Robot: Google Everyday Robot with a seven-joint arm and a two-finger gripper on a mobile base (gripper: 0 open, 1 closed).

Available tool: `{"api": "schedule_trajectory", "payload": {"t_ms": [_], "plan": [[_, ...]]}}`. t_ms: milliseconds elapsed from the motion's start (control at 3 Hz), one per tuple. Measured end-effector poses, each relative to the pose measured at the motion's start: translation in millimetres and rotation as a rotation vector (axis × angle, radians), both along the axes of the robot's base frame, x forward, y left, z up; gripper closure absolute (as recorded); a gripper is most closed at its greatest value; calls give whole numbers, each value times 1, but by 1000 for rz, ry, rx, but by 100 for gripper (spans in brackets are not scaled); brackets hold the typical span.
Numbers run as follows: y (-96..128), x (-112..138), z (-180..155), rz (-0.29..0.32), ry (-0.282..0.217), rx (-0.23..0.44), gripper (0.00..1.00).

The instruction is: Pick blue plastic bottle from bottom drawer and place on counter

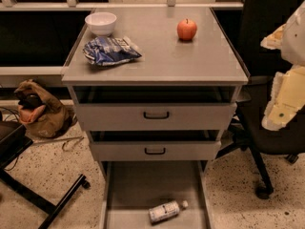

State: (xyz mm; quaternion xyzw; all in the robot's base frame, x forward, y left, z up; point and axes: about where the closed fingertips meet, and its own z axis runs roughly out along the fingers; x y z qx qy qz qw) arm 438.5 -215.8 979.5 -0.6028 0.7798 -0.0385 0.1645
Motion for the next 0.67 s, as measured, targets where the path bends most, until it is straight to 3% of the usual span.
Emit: {"api": "schedule_trajectory", "payload": {"t_ms": [333,667], "plan": [[0,0,0,0,0,0,0],[7,-2,-31,15,17,-3,0]]}}
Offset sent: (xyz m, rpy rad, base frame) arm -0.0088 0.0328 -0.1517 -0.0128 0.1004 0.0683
